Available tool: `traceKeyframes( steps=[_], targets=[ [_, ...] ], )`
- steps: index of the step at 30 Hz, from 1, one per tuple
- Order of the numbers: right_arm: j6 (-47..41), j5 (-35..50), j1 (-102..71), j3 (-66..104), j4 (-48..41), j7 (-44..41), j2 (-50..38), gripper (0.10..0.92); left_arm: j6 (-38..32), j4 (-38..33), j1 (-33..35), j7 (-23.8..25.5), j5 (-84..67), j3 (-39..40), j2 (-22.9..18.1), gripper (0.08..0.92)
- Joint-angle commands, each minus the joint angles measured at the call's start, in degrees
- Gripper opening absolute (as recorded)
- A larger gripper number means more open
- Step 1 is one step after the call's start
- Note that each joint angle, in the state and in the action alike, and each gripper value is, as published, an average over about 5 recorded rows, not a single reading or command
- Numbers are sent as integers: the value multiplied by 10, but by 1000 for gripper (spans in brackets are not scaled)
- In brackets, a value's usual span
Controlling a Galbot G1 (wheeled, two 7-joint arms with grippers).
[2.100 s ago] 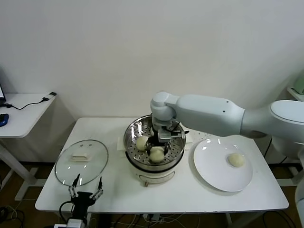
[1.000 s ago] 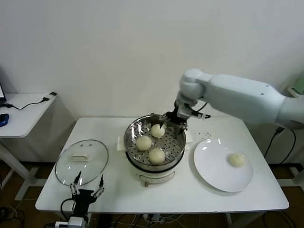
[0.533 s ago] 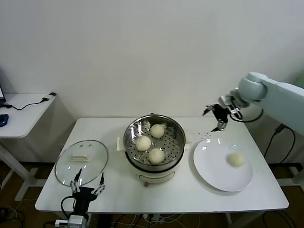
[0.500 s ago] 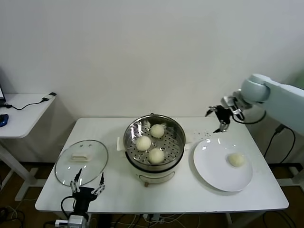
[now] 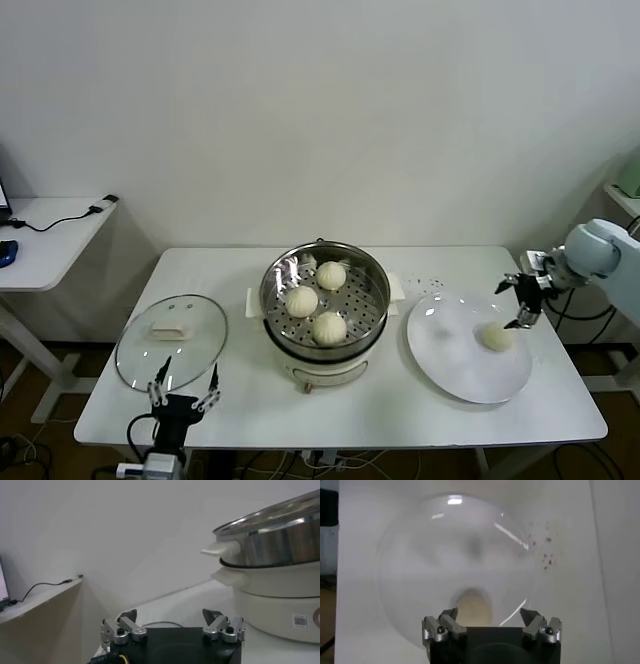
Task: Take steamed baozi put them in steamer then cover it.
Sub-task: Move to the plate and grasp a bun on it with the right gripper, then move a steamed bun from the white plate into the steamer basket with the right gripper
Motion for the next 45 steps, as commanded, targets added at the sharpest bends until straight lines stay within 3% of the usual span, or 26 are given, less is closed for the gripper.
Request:
traceKeyframes(
  steps=[1, 12, 24, 34, 38, 45],
  targets=[
    [12, -98, -113, 108, -88, -9, 36, 823, 0, 2, 1, -1, 4, -1, -2, 823],
    [20, -108, -94, 92, -138, -11, 114, 823, 1, 6, -1, -1, 6, -3, -3, 823],
    [36, -107, -69, 57, -151, -20, 127, 823, 0, 10, -1, -2, 6, -4, -5, 823],
    [41, -102, -59, 52, -154, -24, 126, 738, -1, 9, 1, -2, 6, -6, -5, 823],
    [37, -71, -38, 33, -148, -26, 119, 721, -2, 9, 1, -2, 6, -4, -6, 823],
    [0, 69, 105, -109, -111, -26, 104, 714, -3, 7, 1, -1, 5, 0, -5, 823]
  ],
)
